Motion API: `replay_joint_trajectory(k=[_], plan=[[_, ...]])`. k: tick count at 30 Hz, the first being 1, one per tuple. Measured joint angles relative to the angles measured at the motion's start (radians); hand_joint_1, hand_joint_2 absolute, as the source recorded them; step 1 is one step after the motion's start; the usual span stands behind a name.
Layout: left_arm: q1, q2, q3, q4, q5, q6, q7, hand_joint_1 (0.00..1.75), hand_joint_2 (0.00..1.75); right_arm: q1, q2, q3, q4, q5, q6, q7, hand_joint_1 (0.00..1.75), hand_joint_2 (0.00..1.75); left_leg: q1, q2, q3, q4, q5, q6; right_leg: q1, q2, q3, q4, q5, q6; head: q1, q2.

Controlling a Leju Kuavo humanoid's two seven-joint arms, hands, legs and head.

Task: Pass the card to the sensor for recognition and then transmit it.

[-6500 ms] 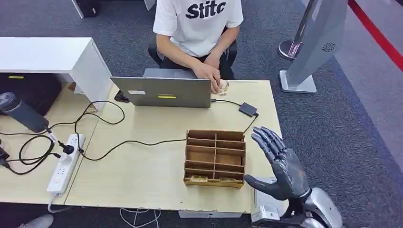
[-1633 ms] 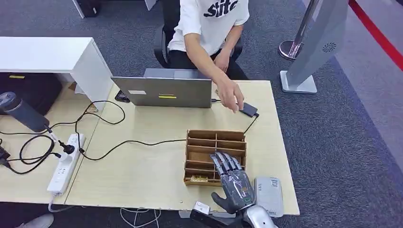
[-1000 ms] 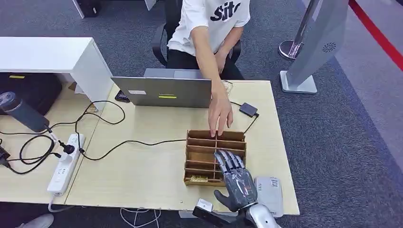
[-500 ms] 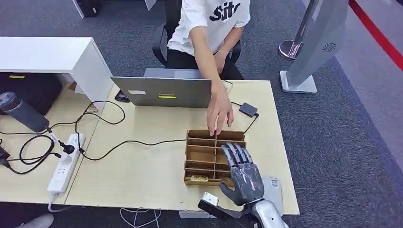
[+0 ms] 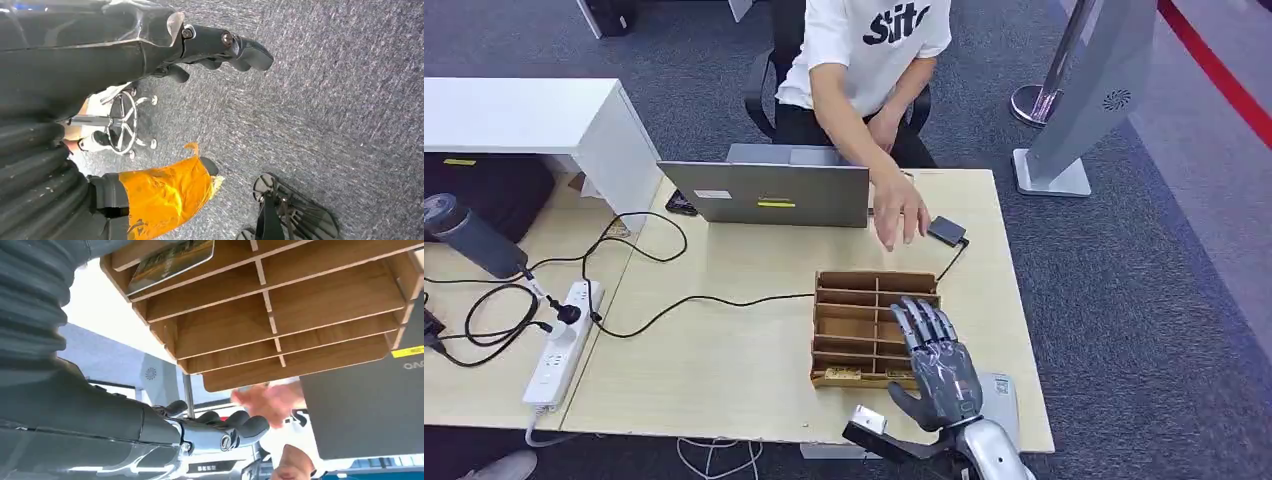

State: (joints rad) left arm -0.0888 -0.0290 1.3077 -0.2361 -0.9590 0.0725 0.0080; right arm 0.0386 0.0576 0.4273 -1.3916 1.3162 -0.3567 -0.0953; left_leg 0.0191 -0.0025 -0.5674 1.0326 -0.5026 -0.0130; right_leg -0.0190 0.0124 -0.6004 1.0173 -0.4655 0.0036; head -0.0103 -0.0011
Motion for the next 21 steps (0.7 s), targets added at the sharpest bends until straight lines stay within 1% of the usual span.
replay_joint_trajectory(k=[10,21], plan=[[0.000,0.000,0.000,0.000,-0.002,-0.001,0.000,0.00,1.75,0.001,0.000,0.000,0.008,-0.004,0.000,-0.004,0.00,1.75,0.000,0.000,0.000,0.000,0.000,0.000,0.000,0.000,0.000,0.000,0.000,0.000,0.000,0.000],[0.000,0.002,0.000,0.000,-0.012,-0.007,0.000,0.00,1.75,0.001,-0.004,-0.006,0.045,0.022,-0.020,-0.002,0.00,1.75,0.000,0.000,0.000,0.000,0.000,0.000,0.000,0.000,0.000,0.000,0.000,0.000,0.000,0.000]])
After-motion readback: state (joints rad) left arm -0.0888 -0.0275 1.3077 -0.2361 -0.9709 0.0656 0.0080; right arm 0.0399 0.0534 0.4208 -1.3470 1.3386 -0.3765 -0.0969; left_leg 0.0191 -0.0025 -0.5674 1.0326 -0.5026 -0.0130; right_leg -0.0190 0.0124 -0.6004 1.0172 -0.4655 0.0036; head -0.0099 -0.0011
